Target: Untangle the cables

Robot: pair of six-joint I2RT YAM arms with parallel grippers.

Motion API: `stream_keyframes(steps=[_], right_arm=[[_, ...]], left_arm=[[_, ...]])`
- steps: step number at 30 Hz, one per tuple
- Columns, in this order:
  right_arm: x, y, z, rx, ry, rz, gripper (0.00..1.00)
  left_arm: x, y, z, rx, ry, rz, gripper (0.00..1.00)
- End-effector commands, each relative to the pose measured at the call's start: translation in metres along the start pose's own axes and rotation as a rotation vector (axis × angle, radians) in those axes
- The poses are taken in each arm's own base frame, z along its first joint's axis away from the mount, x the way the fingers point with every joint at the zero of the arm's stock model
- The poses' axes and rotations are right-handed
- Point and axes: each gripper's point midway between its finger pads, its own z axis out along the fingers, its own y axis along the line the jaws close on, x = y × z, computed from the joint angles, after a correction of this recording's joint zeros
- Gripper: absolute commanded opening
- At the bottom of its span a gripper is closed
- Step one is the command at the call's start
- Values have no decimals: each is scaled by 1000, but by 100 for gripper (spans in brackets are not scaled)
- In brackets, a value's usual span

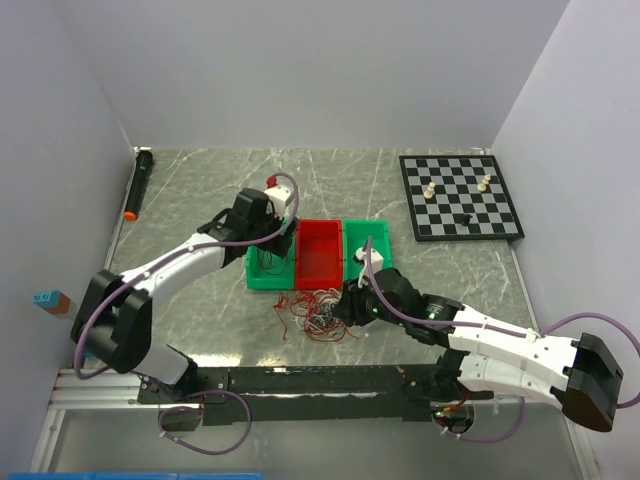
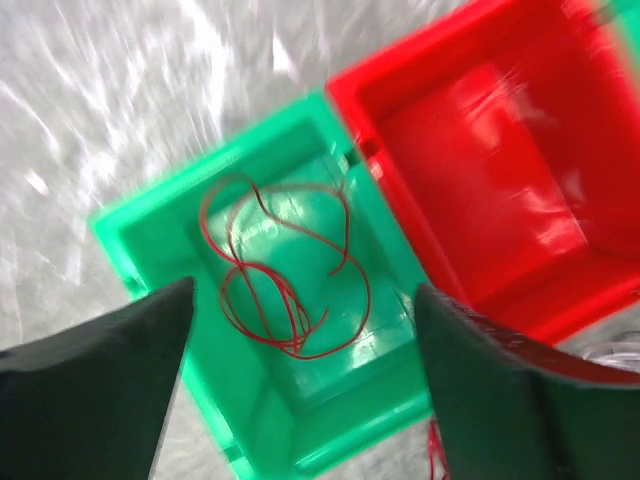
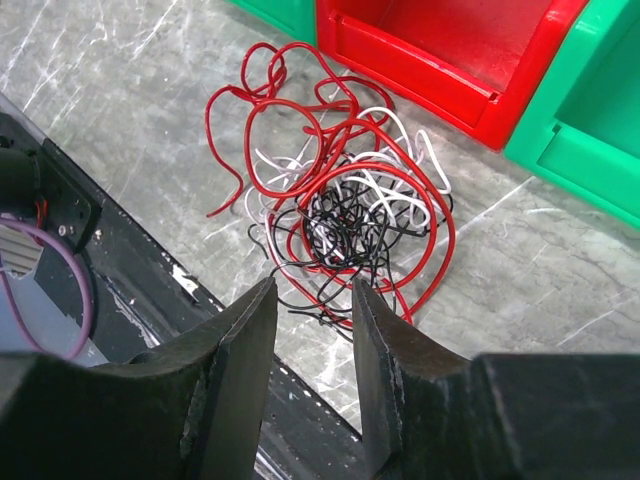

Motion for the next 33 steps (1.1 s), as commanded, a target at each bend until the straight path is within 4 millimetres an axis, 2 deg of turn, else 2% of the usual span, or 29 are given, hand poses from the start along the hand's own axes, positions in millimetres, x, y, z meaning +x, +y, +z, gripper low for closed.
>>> stream_keyframes(steps=[1, 3, 6, 8, 11, 13, 16, 18, 22, 26, 33], right_arm=[[-12, 2, 0, -6, -40, 4, 43], [-9, -1, 1, -5, -35, 11, 43], [-7, -5, 1, 5, -31, 16, 43], [-5, -9, 0, 12, -32, 25, 43], [-2, -16, -1, 25, -29, 41, 43], [3, -14, -2, 5, -5, 41, 43], [6, -18, 1, 21, 9, 42, 43], [4, -20, 3, 47, 11, 52, 43], [-2, -20, 5, 57, -8, 54, 43], [-2, -19, 7, 57, 1, 49, 42], [-2, -17, 10, 44, -5, 47, 42]], left_arm=[[-71, -13, -56, 94, -178, 106, 99], [-72, -24, -70, 167, -174, 159, 99], [-47, -53, -90, 366, -117, 262, 96], [-21, -74, -101, 514, -72, 323, 86], [16, -86, -100, 606, 25, 327, 73], [41, -90, -94, 627, 106, 333, 63], [70, -92, -85, 620, 170, 341, 61], [80, -94, -81, 602, 161, 358, 61], [84, -106, -74, 579, 107, 373, 61], [94, -114, -63, 567, 148, 343, 59], [113, -108, -51, 518, 187, 350, 54]])
